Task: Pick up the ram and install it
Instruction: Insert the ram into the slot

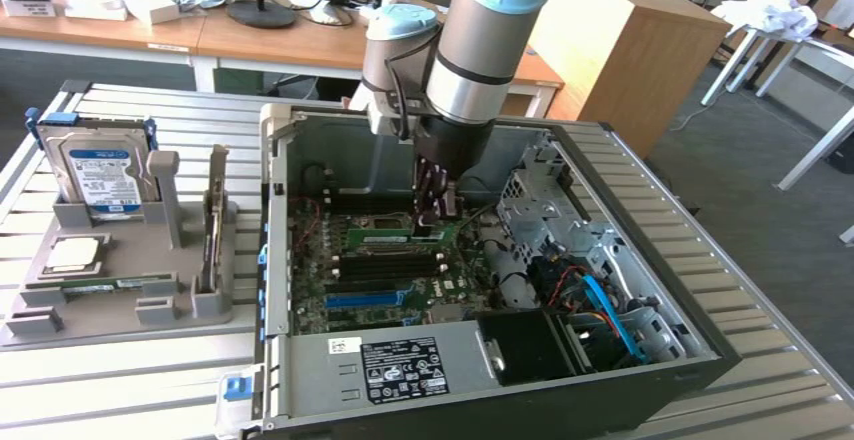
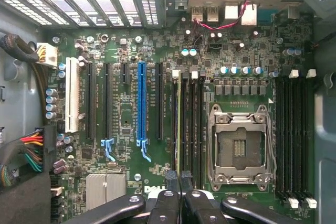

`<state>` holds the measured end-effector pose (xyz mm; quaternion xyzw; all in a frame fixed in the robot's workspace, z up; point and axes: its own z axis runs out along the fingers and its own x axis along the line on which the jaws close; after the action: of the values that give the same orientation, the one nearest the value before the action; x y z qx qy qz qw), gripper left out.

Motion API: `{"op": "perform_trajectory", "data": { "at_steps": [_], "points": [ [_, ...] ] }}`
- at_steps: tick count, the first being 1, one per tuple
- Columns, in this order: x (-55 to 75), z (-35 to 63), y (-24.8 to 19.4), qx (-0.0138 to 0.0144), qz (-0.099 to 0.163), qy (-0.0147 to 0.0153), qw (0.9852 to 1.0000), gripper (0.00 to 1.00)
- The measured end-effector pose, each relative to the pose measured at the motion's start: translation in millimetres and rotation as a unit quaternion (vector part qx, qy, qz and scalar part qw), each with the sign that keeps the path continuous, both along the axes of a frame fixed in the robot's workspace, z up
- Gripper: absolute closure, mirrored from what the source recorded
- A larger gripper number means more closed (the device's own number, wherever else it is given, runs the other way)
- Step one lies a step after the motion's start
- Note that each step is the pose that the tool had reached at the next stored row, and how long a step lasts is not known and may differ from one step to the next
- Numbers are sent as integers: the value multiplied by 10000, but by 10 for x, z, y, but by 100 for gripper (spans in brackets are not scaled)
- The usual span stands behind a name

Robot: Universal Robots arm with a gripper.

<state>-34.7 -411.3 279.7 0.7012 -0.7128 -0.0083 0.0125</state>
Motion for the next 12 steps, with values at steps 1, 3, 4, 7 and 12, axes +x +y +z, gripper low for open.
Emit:
{"op": "perform_trajectory", "data": {
  "at_steps": [1, 3, 4, 7, 12],
  "points": [
    [0, 0, 0, 0, 0, 0, 10000, 88],
    [0, -2, 0, 1, 0, 0, 10000, 88],
    [0, -8, 1, 3, 0, -4, 10000, 88],
    [0, -33, 0, 1, 0, -20, 10000, 88],
    [0, -72, 0, 0, 0, -37, 10000, 88]
  ]
}}
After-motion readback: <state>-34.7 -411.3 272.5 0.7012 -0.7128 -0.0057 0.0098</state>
